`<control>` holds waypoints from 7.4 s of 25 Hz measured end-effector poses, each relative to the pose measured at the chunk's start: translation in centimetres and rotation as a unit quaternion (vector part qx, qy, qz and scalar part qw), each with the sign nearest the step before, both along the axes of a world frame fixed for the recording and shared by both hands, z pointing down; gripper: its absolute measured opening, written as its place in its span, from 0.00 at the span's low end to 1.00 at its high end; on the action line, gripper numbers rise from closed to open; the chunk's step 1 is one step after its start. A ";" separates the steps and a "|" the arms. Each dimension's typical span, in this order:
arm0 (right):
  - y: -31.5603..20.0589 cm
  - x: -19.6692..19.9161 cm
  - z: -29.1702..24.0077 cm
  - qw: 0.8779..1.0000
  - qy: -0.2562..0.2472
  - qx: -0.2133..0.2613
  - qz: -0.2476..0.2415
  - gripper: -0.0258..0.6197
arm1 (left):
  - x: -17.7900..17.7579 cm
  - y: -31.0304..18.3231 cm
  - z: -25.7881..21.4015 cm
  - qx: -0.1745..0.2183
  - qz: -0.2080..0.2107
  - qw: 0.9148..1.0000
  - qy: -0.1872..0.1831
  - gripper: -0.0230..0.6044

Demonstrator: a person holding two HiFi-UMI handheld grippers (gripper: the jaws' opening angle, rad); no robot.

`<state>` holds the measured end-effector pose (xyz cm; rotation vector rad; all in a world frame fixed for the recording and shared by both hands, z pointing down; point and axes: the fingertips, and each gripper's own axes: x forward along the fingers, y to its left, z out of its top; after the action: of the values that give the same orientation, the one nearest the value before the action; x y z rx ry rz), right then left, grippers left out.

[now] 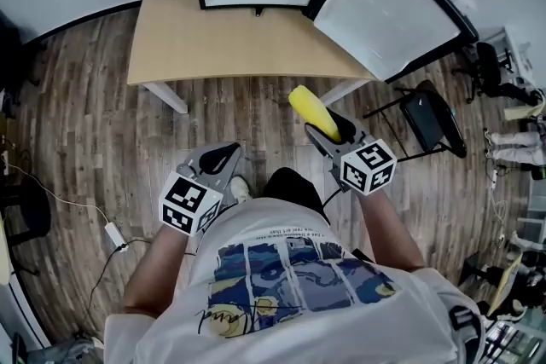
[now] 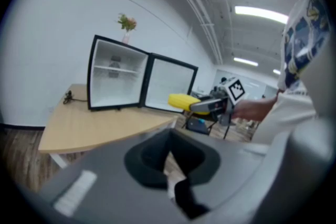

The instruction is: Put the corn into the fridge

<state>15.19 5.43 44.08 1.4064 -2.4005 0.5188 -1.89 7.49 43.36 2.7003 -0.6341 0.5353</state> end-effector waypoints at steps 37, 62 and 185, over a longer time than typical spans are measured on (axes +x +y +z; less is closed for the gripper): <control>-45.9 -0.7 10.1 0.990 0.105 -0.004 -0.095 0.41 | -8.0 -24.8 -0.8 -0.014 -0.284 0.958 -0.028 0.05; -61.7 -5.3 17.0 0.985 0.141 -0.017 -0.094 0.41 | -10.3 -27.4 -0.2 -0.043 -0.385 0.919 -0.069 0.05; -10.9 -7.5 6.0 0.989 0.098 -0.002 -0.113 0.06 | -11.0 -1.9 1.3 -0.006 -0.230 0.973 0.010 0.05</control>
<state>7.67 -5.49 50.03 1.1062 -2.3561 0.3120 -12.85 5.57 44.67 2.4233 -1.1995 0.3850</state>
